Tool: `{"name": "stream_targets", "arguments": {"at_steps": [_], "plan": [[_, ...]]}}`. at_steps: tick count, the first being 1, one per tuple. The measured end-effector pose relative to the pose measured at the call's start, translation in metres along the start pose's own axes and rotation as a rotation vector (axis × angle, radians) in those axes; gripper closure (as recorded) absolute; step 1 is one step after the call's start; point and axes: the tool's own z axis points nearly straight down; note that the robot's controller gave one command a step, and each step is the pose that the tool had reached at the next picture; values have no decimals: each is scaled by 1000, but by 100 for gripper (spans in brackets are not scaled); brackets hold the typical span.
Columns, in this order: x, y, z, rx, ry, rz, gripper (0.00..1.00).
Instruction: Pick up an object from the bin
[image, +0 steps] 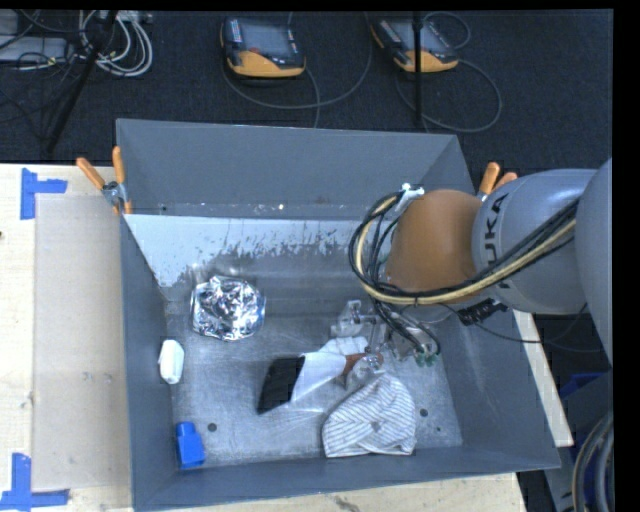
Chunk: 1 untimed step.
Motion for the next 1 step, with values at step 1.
{"name": "stream_targets", "arguments": {"at_steps": [1], "plan": [[-7, 36, -180, 5, -5, -236, 100]]}}
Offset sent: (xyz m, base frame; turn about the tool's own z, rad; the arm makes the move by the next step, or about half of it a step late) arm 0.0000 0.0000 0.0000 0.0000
